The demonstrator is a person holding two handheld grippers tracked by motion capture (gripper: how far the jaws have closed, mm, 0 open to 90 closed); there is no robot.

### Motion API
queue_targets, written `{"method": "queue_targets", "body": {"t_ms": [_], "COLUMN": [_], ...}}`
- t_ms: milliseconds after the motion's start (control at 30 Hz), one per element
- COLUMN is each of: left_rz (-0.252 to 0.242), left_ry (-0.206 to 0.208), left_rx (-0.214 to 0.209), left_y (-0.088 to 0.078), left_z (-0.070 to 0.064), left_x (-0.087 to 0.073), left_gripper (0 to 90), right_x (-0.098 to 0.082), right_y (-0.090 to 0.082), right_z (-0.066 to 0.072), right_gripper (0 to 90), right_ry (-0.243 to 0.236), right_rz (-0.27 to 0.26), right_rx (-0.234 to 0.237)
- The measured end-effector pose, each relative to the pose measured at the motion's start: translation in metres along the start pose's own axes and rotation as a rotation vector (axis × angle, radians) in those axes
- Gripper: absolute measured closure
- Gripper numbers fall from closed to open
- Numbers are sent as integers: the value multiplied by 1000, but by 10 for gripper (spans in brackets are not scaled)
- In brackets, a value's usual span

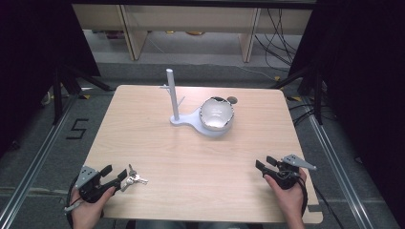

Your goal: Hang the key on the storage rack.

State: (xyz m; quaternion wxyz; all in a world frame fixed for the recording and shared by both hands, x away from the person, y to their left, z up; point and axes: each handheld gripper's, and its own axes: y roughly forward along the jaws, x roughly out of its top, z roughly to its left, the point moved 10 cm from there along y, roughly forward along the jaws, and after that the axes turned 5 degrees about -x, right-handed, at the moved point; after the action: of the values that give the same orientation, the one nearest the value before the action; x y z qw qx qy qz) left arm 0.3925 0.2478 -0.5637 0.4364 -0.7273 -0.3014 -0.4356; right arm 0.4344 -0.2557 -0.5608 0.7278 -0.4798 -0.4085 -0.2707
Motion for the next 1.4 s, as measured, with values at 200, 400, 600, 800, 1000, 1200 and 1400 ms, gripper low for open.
{"method": "queue_targets", "body": {"t_ms": [200, 400, 600, 800, 1000, 1200, 1400], "left_rz": [82, 396, 620, 879, 1004, 1053, 1105], "left_ry": [5, 44, 148, 258, 347, 393, 437], "left_rx": [6, -8, -43, -60, -62, -28, -40], "left_y": [2, -6, -8, -4, 5, 17, 17], "left_z": [0, -2, -11, -22, -30, -33, -34], "left_x": [2, -1, 4, -7, -11, -17, -19], "left_gripper": [333, 349, 356, 401, 468, 535, 584], "right_x": [1, 2, 1, 1, -1, -1, -2], "right_y": [1, 1, 2, 3, 3, 2, 2], "right_z": [-1, -1, -1, -2, 3, 0, 4], "right_gripper": [428, 425, 424, 423, 422, 422, 423], "right_ry": [-4, 0, -17, -13, 16, 10, 28], "right_rz": [-10, -10, -4, 0, 23, 30, 36], "right_rx": [12, 10, 28, 23, 36, 25, 46]}}
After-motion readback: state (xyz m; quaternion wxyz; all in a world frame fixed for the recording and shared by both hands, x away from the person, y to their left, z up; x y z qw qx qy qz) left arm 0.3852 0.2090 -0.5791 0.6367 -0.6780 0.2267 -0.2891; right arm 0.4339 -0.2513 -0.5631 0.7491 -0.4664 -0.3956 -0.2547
